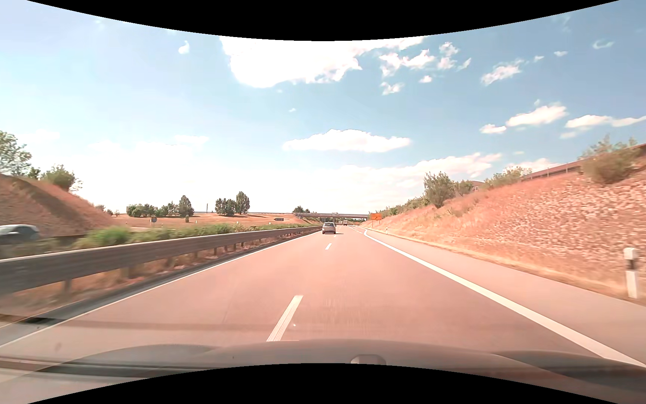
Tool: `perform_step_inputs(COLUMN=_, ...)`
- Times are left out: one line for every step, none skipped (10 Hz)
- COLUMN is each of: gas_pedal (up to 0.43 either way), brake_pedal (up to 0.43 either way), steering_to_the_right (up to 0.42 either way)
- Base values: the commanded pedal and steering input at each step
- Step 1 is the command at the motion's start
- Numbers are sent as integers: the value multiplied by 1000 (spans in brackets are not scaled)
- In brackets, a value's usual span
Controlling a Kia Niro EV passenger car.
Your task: Follow the waypoints while adhering to traffic rules and regulations
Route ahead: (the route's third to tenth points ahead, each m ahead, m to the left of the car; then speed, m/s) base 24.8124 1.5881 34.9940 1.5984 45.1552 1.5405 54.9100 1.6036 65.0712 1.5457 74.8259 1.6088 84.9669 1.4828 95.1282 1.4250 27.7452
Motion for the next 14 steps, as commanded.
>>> perform_step_inputs(gas_pedal=169, brake_pedal=0, steering_to_the_right=3)
perform_step_inputs(gas_pedal=169, brake_pedal=0, steering_to_the_right=9)
perform_step_inputs(gas_pedal=169, brake_pedal=0, steering_to_the_right=14)
perform_step_inputs(gas_pedal=169, brake_pedal=0, steering_to_the_right=15)
perform_step_inputs(gas_pedal=177, brake_pedal=0, steering_to_the_right=22)
perform_step_inputs(gas_pedal=177, brake_pedal=0, steering_to_the_right=22)
perform_step_inputs(gas_pedal=177, brake_pedal=0, steering_to_the_right=20)
perform_step_inputs(gas_pedal=177, brake_pedal=0, steering_to_the_right=17)
perform_step_inputs(gas_pedal=177, brake_pedal=0, steering_to_the_right=17)
perform_step_inputs(gas_pedal=177, brake_pedal=0, steering_to_the_right=16)
perform_step_inputs(gas_pedal=177, brake_pedal=0, steering_to_the_right=14)
perform_step_inputs(gas_pedal=177, brake_pedal=0, steering_to_the_right=13)
perform_step_inputs(gas_pedal=177, brake_pedal=0, steering_to_the_right=12)
perform_step_inputs(gas_pedal=177, brake_pedal=0, steering_to_the_right=10)
